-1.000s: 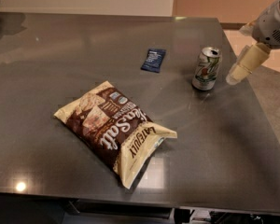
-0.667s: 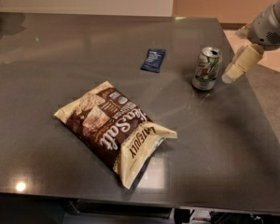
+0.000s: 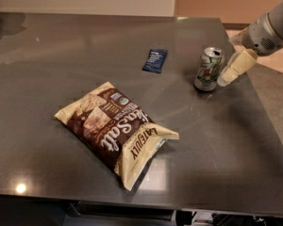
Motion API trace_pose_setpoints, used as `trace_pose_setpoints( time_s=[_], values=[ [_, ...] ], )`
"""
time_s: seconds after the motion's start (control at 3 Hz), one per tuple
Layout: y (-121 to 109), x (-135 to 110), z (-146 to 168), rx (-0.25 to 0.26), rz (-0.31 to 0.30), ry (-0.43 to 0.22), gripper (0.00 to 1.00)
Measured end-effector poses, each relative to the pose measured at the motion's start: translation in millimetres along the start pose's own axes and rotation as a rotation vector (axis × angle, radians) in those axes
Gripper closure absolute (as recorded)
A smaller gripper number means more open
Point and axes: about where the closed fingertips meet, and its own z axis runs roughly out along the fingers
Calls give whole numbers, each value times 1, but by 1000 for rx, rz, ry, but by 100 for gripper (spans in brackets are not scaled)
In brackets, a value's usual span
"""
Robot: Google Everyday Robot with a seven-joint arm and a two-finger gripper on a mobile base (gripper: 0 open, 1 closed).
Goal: Move 7up can near brown chip bag
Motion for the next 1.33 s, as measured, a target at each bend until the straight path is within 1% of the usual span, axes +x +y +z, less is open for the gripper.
trace_pose_setpoints(
  time_s=[0.33, 0.67, 1.0, 1.33],
  values=[
    [4, -5, 10, -30, -10, -38, 0],
    [6, -8, 19, -46, -17, -65, 18],
    [7, -12, 22, -57, -22, -88, 41],
    [12, -18, 18, -72, -33, -114, 65]
  ],
)
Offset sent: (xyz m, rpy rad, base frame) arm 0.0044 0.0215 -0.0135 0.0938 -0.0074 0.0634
